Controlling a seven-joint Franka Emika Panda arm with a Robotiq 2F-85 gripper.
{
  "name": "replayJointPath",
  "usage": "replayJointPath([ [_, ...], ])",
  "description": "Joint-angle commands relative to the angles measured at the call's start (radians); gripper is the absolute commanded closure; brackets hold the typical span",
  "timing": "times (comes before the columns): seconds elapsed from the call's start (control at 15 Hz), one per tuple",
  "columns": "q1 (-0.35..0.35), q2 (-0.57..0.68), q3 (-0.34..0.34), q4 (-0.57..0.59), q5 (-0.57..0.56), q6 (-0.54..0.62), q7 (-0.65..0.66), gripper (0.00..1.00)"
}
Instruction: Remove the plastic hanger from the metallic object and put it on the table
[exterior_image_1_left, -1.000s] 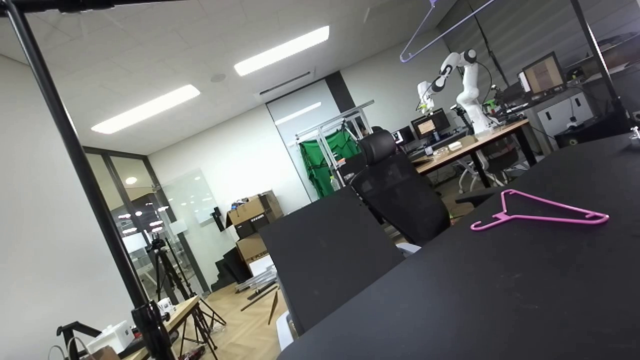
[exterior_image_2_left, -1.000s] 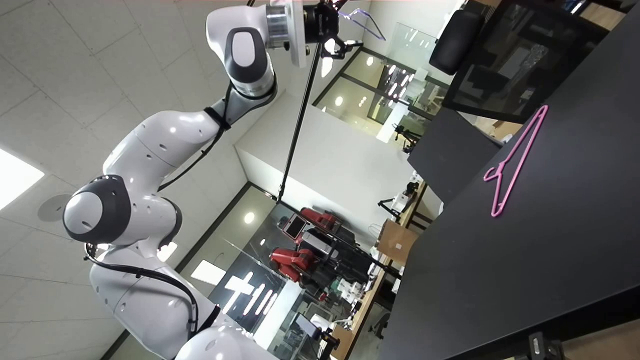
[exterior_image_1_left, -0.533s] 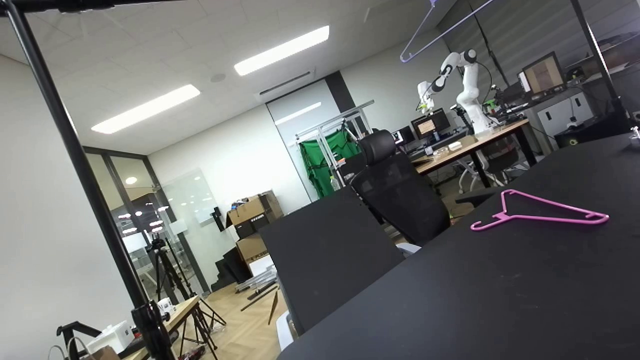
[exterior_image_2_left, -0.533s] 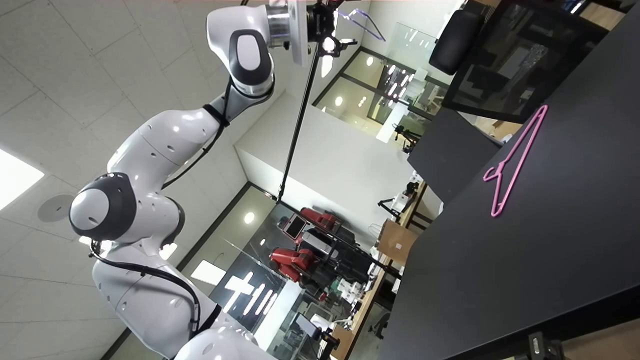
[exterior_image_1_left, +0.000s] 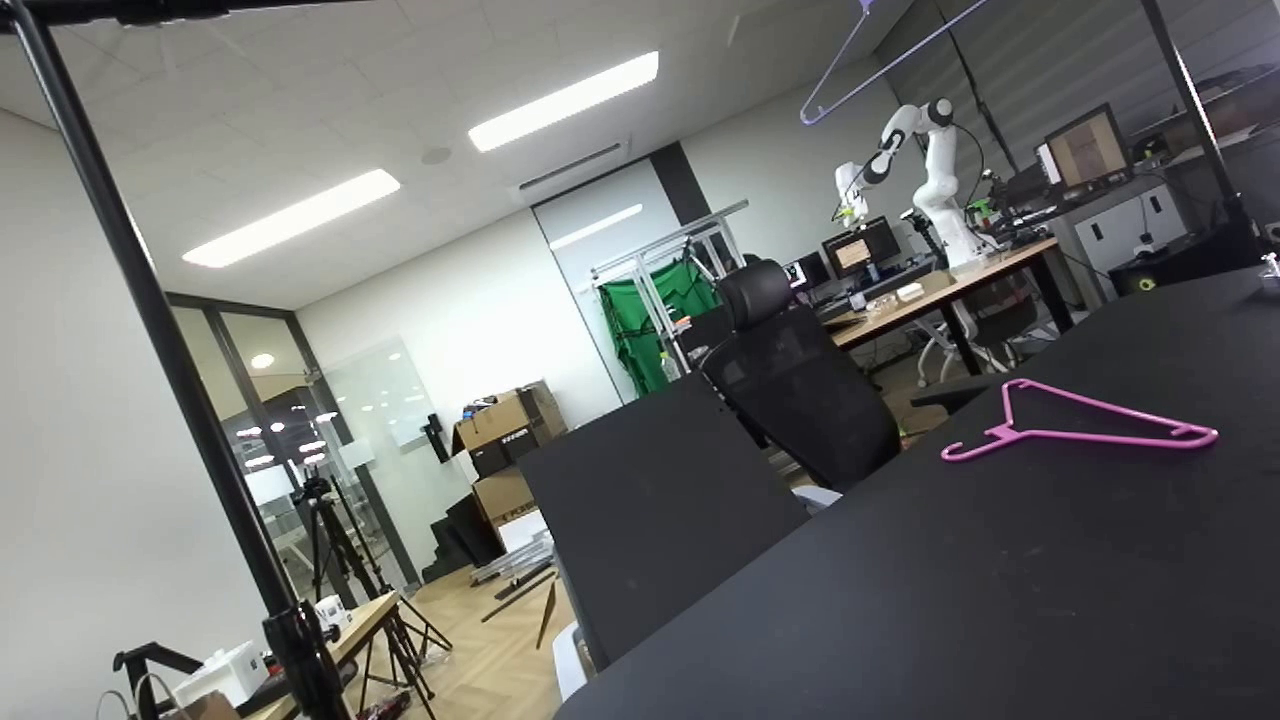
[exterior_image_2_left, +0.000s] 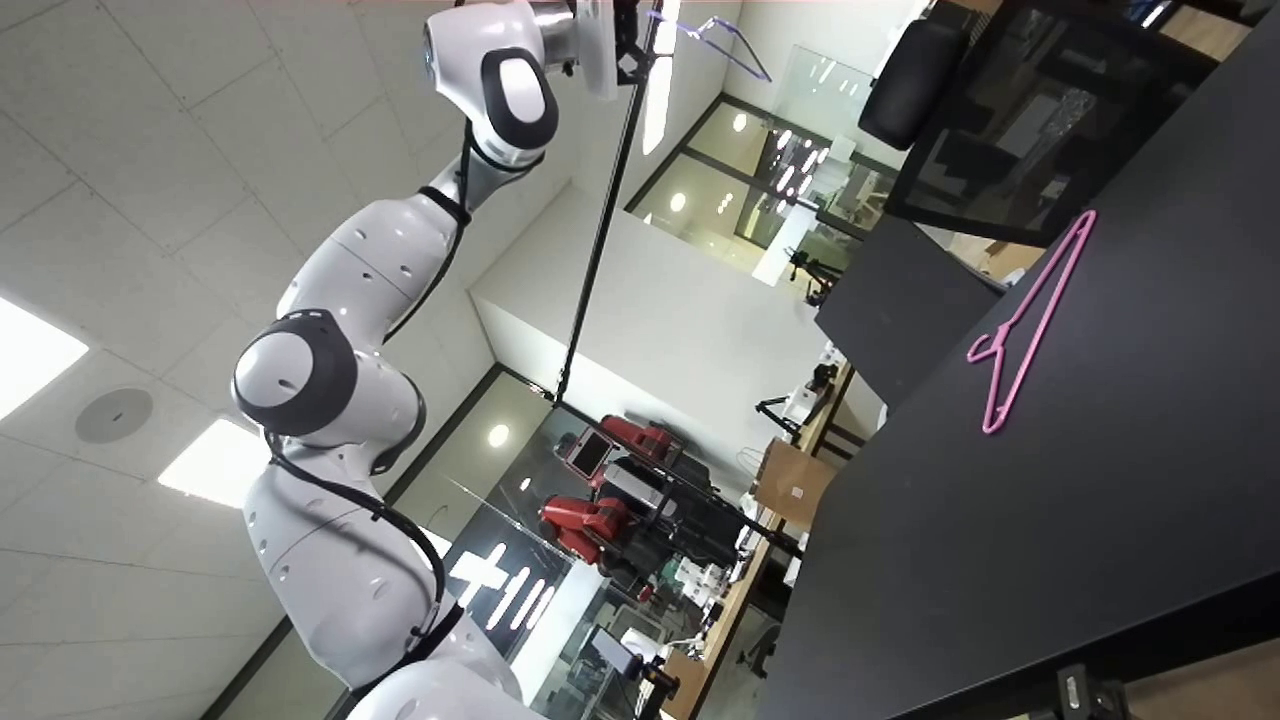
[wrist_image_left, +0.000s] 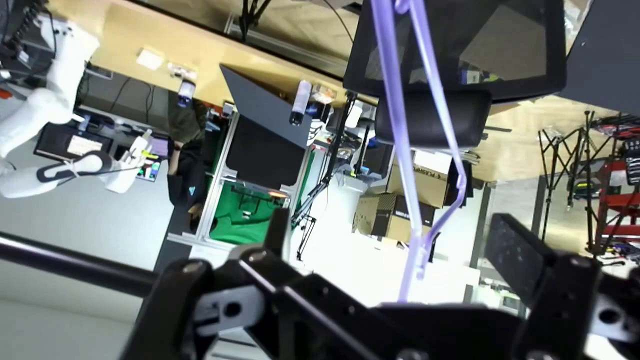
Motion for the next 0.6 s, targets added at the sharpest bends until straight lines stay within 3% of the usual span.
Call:
replayJointPath([
  [0.0,-0.065,0.16,0.084,0.245,0.033,-0.011,-0.03,0.0],
  [0.2,-0.107,0.249,0.154,0.384,0.024,-0.085,-0.011,0.0],
  [0.53,-0.182,0.377,0.26,0.608,0.064,-0.302,-0.001,0.0],
])
